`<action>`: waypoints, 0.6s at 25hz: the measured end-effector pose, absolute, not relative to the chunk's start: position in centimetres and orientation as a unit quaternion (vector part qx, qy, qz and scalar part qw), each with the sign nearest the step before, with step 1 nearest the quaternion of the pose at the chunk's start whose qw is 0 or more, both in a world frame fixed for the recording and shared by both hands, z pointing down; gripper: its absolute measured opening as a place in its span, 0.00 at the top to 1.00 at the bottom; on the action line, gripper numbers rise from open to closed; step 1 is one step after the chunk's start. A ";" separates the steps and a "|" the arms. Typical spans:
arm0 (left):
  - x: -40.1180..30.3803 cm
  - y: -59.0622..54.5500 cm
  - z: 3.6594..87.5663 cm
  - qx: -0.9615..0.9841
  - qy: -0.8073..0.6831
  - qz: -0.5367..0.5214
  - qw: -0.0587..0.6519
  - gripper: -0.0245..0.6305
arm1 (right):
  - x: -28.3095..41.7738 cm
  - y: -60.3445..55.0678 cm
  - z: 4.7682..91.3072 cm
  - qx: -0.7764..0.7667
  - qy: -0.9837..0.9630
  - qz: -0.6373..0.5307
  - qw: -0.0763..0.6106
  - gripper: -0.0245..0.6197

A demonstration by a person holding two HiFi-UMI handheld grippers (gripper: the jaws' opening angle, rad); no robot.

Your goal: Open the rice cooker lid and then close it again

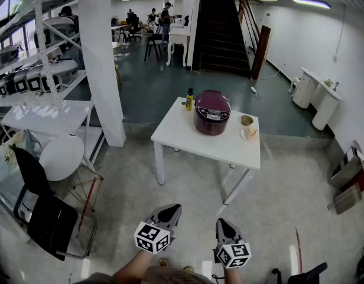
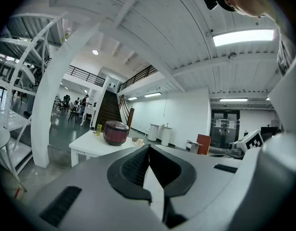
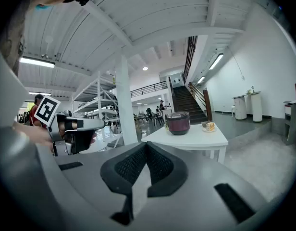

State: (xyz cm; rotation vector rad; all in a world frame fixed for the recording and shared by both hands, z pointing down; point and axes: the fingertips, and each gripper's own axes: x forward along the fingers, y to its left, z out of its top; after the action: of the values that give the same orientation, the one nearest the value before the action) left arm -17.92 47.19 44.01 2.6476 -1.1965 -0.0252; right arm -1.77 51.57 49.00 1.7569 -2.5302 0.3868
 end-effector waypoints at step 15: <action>-19.5 46.1 44.1 0.911 -0.394 -0.003 0.120 0.93 | -4.0 50.7 49.3 0.577 -0.807 0.122 0.021 0.96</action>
State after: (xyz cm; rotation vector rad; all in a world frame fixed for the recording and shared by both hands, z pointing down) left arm -19.53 46.08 44.10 2.6621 -1.1519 -0.0074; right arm -4.01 50.73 49.27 1.7897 -2.5030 0.3783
